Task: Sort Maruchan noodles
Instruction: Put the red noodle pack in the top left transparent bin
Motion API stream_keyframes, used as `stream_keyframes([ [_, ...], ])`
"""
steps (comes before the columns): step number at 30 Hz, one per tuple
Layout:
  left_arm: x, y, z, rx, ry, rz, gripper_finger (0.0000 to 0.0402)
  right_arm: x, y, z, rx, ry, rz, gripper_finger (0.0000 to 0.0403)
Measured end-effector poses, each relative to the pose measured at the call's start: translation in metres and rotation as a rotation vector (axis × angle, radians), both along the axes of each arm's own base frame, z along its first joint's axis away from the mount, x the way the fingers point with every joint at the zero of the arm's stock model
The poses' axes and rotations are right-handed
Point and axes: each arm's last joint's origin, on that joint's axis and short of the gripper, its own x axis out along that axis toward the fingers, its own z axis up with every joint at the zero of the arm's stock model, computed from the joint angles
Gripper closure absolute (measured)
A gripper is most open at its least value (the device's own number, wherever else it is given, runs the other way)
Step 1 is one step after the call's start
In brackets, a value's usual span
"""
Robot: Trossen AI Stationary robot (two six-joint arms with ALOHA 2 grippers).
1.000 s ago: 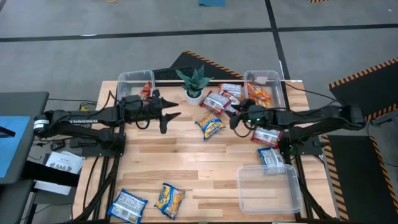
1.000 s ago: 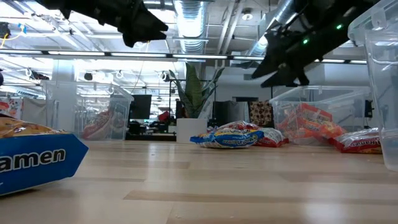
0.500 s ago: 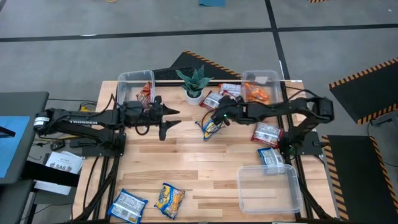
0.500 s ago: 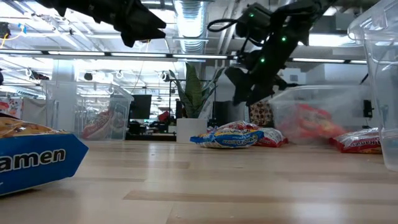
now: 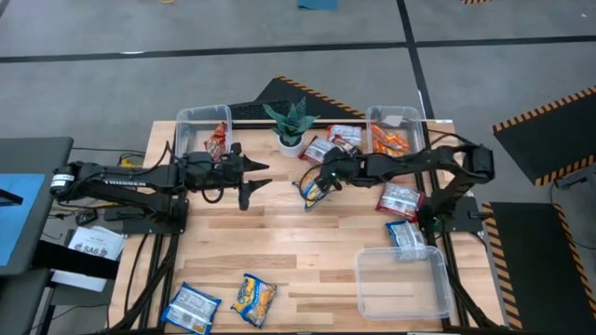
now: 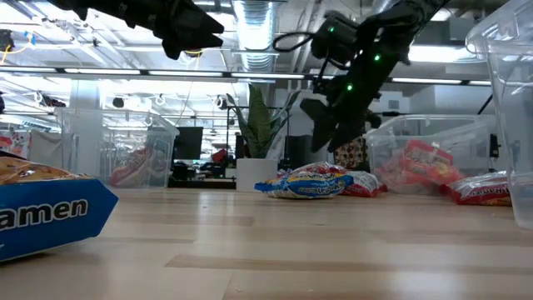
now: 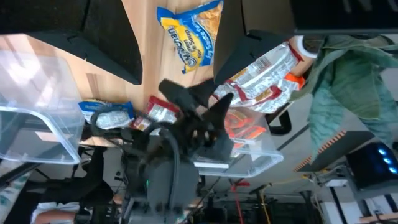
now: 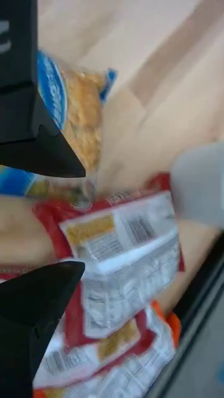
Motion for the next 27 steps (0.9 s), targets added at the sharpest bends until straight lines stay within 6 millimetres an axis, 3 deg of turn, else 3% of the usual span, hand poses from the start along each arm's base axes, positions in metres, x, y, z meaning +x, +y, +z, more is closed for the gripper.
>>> stream_keyframes([
  [12,0.0,0.0,0.0,0.024,0.011,0.008,0.0214,0.036,-0.029,-0.027,-0.061,0.108,-0.073,0.0147],
  [22,-0.002,-0.002,0.002,0.028,-0.002,0.0,0.0214,0.036,-0.03,-0.037,-0.059,0.209,-0.06,0.015],
  [27,-0.005,-0.008,0.006,0.03,-0.027,-0.035,0.0214,0.033,-0.029,-0.038,-0.057,0.251,-0.05,0.02],
])
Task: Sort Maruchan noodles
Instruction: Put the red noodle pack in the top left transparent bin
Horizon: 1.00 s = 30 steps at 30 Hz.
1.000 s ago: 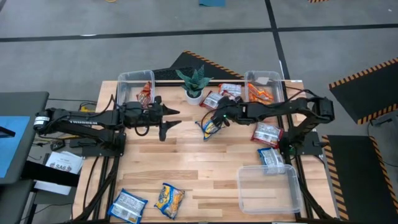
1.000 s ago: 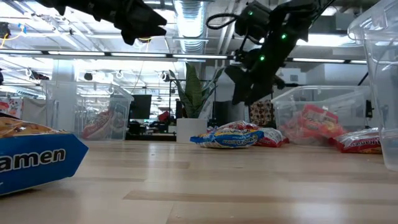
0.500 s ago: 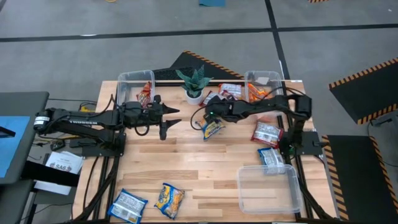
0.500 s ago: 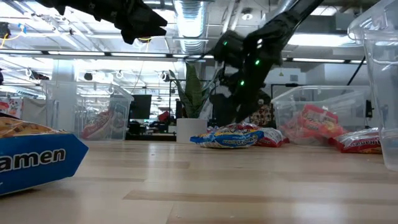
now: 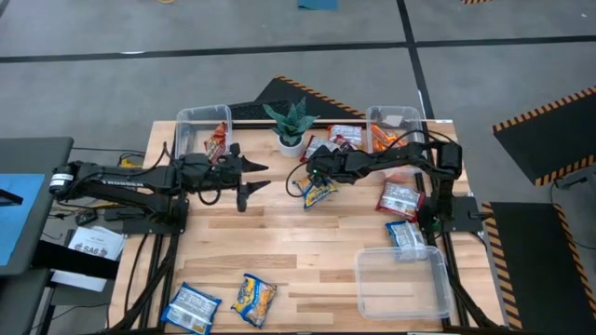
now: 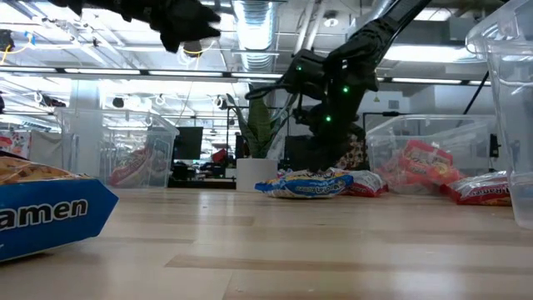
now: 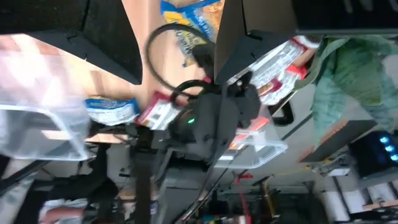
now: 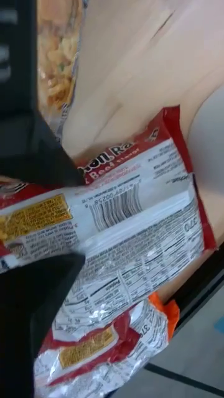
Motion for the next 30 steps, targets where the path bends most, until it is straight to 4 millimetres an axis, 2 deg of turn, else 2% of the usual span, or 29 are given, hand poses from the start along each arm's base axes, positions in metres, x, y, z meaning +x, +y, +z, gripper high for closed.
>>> stream_keyframes([
  [6,-0.021,-0.018,0.021,0.015,-0.112,-0.136,0.0214,-0.001,0.0,-0.005,-0.012,0.058,0.017,0.0358],
  [8,-0.03,-0.024,0.025,0.017,-0.13,-0.171,0.0214,0.001,0.002,-0.009,-0.006,0.071,0.047,0.0388],
  [11,-0.04,-0.032,0.03,0.024,-0.155,-0.209,0.0214,0.001,0.009,-0.013,0.019,0.091,0.078,0.0389],
  [14,-0.047,-0.036,0.032,0.043,-0.171,-0.202,0.0214,0.003,0.019,-0.007,0.022,0.078,0.112,0.0396],
  [21,-0.059,-0.034,0.027,0.074,-0.182,-0.06,0.0214,0.004,0.05,0.034,0.0,-0.06,0.22,0.0396],
  [26,-0.061,-0.034,0.027,0.072,-0.18,-0.054,0.0214,0.005,0.075,0.069,-0.043,-0.199,0.323,0.0396],
  [30,-0.061,-0.034,0.027,0.07,-0.18,-0.053,0.0214,0.009,0.092,0.087,-0.081,-0.301,0.415,0.0396],
])
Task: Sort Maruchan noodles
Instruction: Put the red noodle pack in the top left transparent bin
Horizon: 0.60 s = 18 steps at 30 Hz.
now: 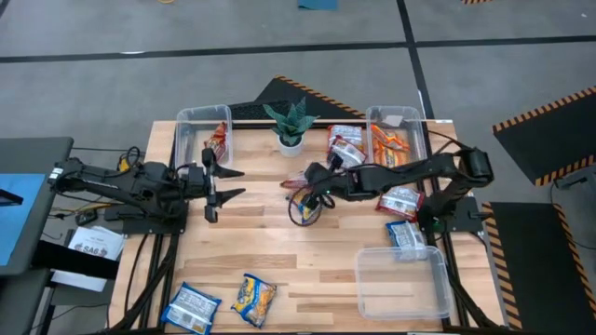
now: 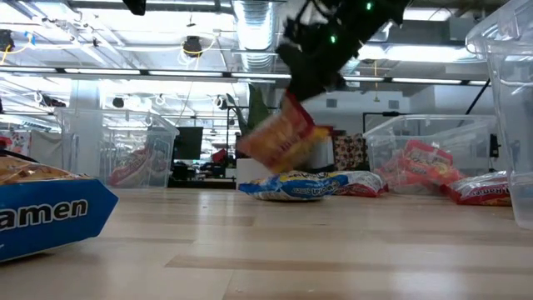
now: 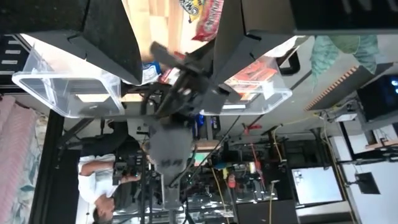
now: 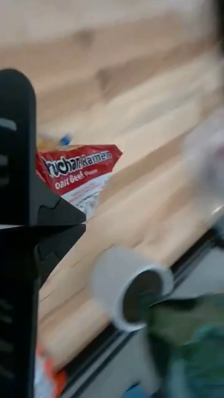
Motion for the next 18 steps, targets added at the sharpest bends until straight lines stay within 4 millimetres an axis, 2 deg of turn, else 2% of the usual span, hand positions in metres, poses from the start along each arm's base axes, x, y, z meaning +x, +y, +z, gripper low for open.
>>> stream_keyframes([
  [4,0.0,0.001,0.001,-0.002,-0.01,0.03,0.0214,0.009,0.005,0.013,-0.031,-0.128,0.103,0.0396],
  [11,-0.002,0.002,0.002,0.039,-0.01,0.062,0.0214,0.021,-0.012,0.04,-0.039,-0.384,0.226,0.0396],
  [15,-0.005,0.003,0.004,0.04,-0.02,0.072,0.0214,0.024,-0.025,0.054,-0.041,-0.435,0.225,0.0396],
  [18,-0.006,0.003,0.004,0.04,-0.013,0.077,0.0214,0.024,-0.028,0.053,-0.024,-0.421,0.25,0.0396],
])
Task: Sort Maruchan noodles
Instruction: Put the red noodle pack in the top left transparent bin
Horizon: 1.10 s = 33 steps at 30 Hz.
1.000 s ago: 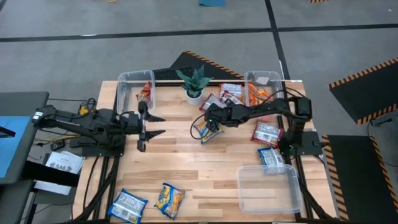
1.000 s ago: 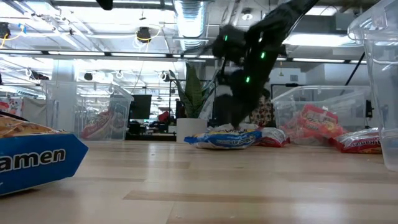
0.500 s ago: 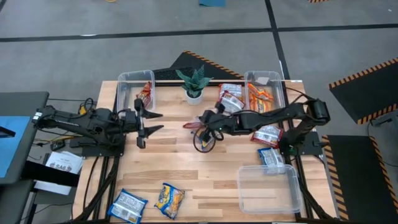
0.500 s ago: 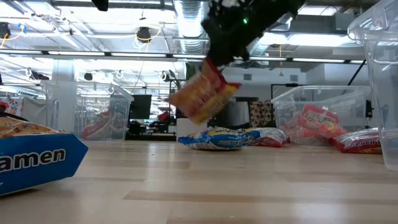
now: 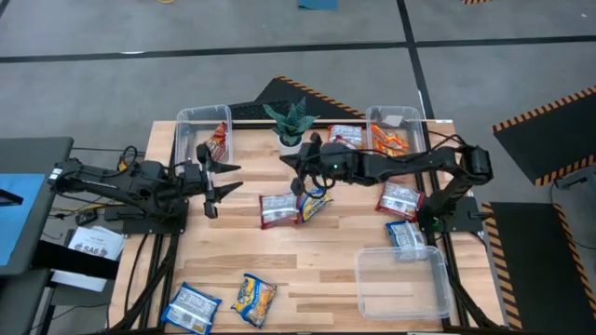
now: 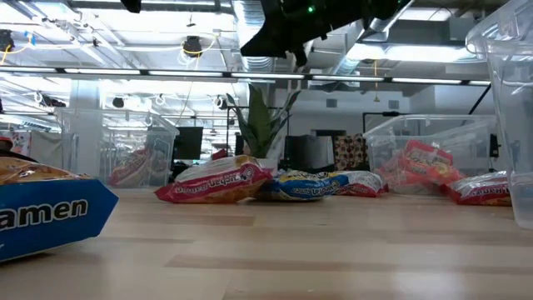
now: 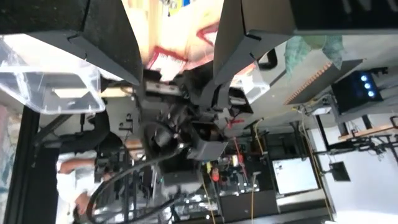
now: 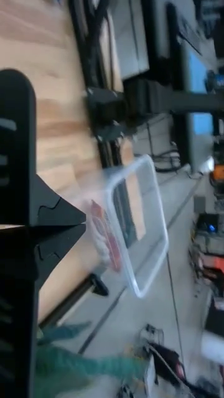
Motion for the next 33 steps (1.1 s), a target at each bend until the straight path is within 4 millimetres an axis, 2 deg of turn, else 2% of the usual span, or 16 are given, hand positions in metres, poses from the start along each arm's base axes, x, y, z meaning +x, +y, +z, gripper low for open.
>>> stream_keyframes([
  [4,-0.001,0.0,-0.001,0.0,0.007,0.004,0.0214,0.001,0.006,-0.006,0.035,0.05,0.099,0.0361],
  [8,-0.001,0.0,-0.001,0.0,0.008,0.004,0.0214,0.011,0.016,-0.032,0.102,0.132,0.241,0.0312],
  [12,-0.001,0.0,0.0,-0.001,0.004,0.004,0.0214,0.028,0.03,-0.049,0.151,0.205,0.377,0.0249],
  [15,-0.001,0.0,0.0,-0.003,0.002,0.004,0.0214,0.045,0.042,-0.064,0.091,0.351,0.436,0.0194],
  [20,-0.001,0.0,-0.001,-0.002,0.007,0.004,0.0214,0.066,0.05,-0.068,-0.04,0.564,0.46,0.0122],
  [25,-0.001,0.0,-0.002,-0.001,0.02,0.003,0.0214,0.081,0.046,-0.072,-0.098,0.699,0.451,0.0098],
  [28,-0.001,0.0,-0.002,-0.005,0.022,0.003,0.0214,0.078,0.041,-0.073,-0.106,0.766,0.453,0.0097],
  [33,0.0,0.0,-0.003,-0.006,0.024,0.003,0.0214,0.075,0.034,-0.098,-0.073,0.895,0.446,0.0097],
])
